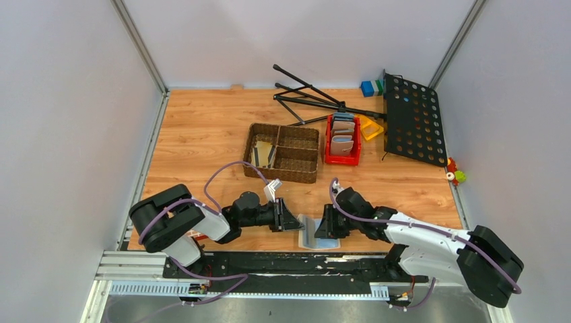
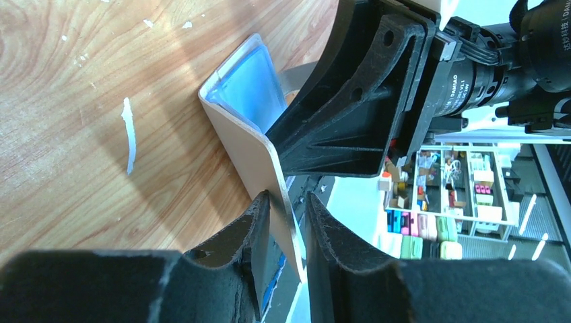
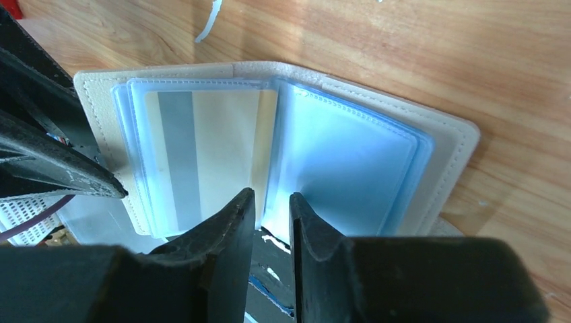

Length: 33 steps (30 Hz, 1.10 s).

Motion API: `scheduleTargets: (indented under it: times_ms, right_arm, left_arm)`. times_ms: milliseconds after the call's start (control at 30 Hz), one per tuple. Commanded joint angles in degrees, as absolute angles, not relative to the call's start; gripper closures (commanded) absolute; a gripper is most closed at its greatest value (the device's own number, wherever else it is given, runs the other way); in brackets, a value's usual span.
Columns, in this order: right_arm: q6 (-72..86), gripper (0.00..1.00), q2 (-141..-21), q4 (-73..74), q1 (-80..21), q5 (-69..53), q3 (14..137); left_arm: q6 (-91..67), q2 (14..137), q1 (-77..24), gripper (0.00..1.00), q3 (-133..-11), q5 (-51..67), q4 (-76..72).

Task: Take the credit cards out of the card holder
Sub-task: Remove the credit card from the card holder.

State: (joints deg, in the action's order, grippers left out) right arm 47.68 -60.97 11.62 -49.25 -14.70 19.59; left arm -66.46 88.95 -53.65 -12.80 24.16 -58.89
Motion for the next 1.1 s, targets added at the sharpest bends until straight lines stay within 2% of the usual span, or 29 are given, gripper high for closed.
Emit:
scheduleTargets:
  times_ms: [0,300,500,933,1067]
  right_arm:
    - [46.19,0.74,-57.83,14.79,-48.96,-11.83,21.59]
    - [44.28,0.82,-57.09,18.07,-48.96,-8.33,21.18]
    - [43.54,0.99,-63.18,14.56,-48.93,-10.98,20.67]
    - [44.02,1.0,-66.01,11.09,-48.95,-13.81,20.44]
    - [44.46,1.0,-66.18,10.02,-48.95,-14.44,19.92]
  left_arm:
    - [-64.98,87.58,-53.88,0.68,-13.77,24.78,-59.5]
    - [-64.92,87.43,-53.9,0.67,-14.24,25.11,-58.53]
    - [-65.0,87.76,-54.12,0.67,-14.87,25.45,-58.5]
    - [-64.87,87.75,-54.64,0.71,-16.07,25.65,-57.63]
    - [-64.92,88.09,-54.67,0.79,-16.17,25.83,-57.89]
